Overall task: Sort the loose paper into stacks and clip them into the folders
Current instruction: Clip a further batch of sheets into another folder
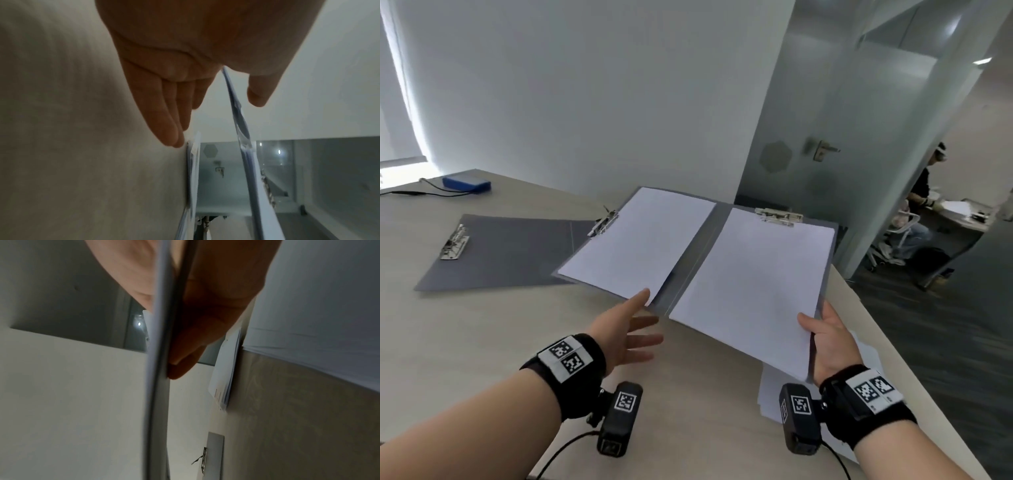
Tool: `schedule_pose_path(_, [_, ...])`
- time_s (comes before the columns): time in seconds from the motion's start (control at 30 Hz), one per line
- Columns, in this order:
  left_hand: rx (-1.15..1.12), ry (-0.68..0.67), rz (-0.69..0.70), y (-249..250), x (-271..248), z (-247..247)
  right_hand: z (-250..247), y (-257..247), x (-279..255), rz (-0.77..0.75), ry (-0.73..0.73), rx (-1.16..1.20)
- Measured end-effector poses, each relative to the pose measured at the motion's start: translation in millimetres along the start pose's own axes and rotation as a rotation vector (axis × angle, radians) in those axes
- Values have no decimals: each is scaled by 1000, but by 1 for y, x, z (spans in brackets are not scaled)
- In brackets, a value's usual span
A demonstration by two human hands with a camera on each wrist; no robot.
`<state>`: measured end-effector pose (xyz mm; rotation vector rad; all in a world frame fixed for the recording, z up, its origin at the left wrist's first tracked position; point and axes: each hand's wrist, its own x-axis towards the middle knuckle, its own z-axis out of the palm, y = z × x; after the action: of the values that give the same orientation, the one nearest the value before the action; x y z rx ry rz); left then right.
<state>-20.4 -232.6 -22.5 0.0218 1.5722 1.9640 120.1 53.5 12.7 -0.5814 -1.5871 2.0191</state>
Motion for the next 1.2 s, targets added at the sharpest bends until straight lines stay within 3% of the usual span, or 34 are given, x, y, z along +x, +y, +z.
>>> schedule_pose_path(0.1, [-81, 87, 210, 11, 13, 21, -8, 4, 0, 49, 34, 4])
schedule_pose_path(0.2, [151, 83, 395, 19, 19, 39, -12, 7, 3, 97, 40, 39])
schedule_pose_path(0.33, [578, -20, 523, 18, 30, 50, -4, 4, 9, 156, -8, 146])
schedule_pose_path(0.43, [614, -151, 568, 17, 40, 60, 5, -5, 18, 129, -87, 217])
schedule_pose_path(0.57, [375, -188, 396, 21, 53, 65, 5, -13, 31, 157, -133, 258])
schedule_pose_path(0.67, [54, -120, 144, 24, 66, 74, -8, -9, 39, 171, -114, 264])
schedule_pose_path(0.77, [121, -113, -77, 20, 73, 83, -21, -5, 44, 206, -95, 195])
schedule_pose_path(0.9, [95, -205, -57, 10, 93, 98, -39, 0, 52, 232, -24, 208])
schedule_pose_path(1.03, [25, -157, -10, 9, 119, 122, -63, 9, 59, 266, 161, 184])
schedule_pose_path(1.2, [20, -31, 50, 23, 172, 152, -95, 10, 55, 258, 221, 64])
